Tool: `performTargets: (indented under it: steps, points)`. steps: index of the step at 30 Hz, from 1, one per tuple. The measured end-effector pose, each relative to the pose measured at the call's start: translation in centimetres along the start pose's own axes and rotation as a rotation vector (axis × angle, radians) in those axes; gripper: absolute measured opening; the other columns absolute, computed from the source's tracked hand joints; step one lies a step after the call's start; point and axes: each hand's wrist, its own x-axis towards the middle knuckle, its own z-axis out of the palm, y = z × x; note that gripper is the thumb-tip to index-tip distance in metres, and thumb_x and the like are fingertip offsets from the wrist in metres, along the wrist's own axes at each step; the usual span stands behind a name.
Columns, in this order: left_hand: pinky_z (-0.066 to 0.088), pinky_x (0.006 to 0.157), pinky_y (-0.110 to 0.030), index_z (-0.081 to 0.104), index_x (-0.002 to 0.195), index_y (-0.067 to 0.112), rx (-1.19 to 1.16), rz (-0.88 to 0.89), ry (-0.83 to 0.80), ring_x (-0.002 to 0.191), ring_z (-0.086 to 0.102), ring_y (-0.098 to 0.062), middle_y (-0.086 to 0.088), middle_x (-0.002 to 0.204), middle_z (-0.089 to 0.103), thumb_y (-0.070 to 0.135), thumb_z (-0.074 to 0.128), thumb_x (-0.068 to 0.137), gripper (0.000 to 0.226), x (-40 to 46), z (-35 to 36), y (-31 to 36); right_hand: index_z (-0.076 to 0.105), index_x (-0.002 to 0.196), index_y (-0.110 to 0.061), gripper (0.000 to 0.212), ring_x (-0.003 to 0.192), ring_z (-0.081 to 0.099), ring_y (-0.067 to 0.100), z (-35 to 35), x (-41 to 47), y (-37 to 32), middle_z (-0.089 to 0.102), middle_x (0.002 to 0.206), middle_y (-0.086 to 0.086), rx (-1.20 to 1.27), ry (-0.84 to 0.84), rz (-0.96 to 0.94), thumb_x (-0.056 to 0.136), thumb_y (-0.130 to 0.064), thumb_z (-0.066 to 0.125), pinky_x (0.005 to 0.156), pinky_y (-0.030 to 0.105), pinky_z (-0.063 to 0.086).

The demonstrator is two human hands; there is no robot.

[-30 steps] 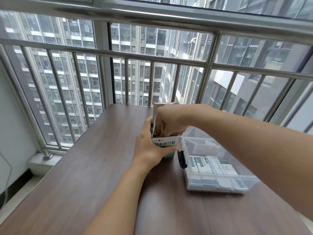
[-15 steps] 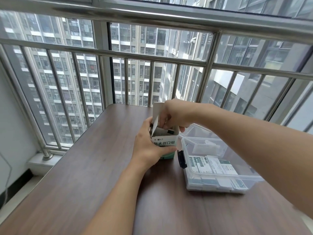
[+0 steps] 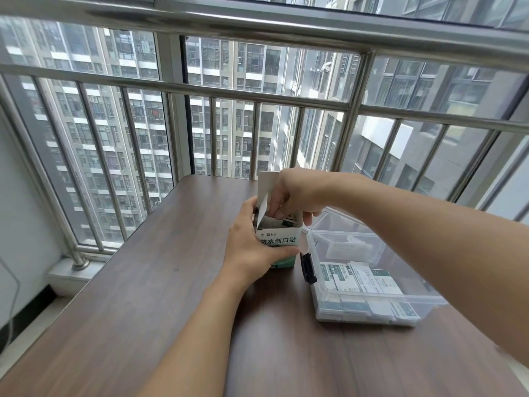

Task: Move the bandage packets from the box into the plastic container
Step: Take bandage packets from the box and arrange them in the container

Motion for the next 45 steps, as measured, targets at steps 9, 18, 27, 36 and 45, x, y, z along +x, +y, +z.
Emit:
performTargets:
  steps: [9,18,27,36,45]
  points:
    - [0.062,0.085,-0.034,0.046,0.141,0.026,0.015,0.015,0.003,0.099,0.070,-0.005,0.011,0.112,0.071,0.024,0.104,0.044,0.114,0.0,0.0,0.1,0.079,0.100,-0.030,0.022,0.050,0.069,0.013,0.0,-0.2,-0.3,0.068,0.074,-0.004,-0.014,-0.034,0.002,0.096,-0.012,0.066,0.043,0.019,0.048]
    - [0.060,0.077,-0.021,0.048,0.136,0.028,0.022,0.007,-0.008,0.096,0.070,-0.003,0.012,0.107,0.071,0.018,0.102,0.048,0.104,-0.2,0.1,0.4,0.079,0.094,-0.020,0.027,0.039,0.062,0.009,1.3,-0.5,-1.9,0.061,0.059,-0.005,-0.334,0.043,-0.058,0.093,-0.006,0.056,0.050,0.023,0.058]
    - [0.062,0.085,-0.032,0.043,0.142,0.028,0.044,-0.009,0.017,0.101,0.068,-0.007,0.009,0.115,0.068,0.028,0.104,0.044,0.115,0.1,0.1,0.0,0.073,0.072,-0.017,0.021,0.044,0.059,0.011,1.3,-0.2,-1.3,0.063,0.057,-0.003,-0.338,0.130,-0.047,0.087,-0.002,0.072,0.053,0.029,0.059]
    - [0.063,0.080,-0.032,0.046,0.137,0.030,0.010,-0.022,0.023,0.094,0.070,-0.005,0.011,0.106,0.069,0.020,0.103,0.047,0.108,0.0,0.0,0.3,0.064,0.071,-0.011,0.022,0.061,0.050,0.016,0.4,-1.9,-2.4,0.060,0.074,0.000,-0.533,0.216,-0.145,0.093,-0.012,0.067,0.049,0.028,0.040]
    - [0.056,0.096,-0.028,0.038,0.140,0.036,0.023,-0.005,0.020,0.112,0.064,-0.005,0.014,0.123,0.062,0.028,0.103,0.045,0.115,0.0,-0.1,0.5,0.074,0.084,-0.009,0.016,0.070,0.060,0.010,-3.2,-4.1,-1.3,0.058,0.072,-0.013,-0.345,0.350,-0.164,0.093,-0.022,0.070,0.064,0.020,0.049]
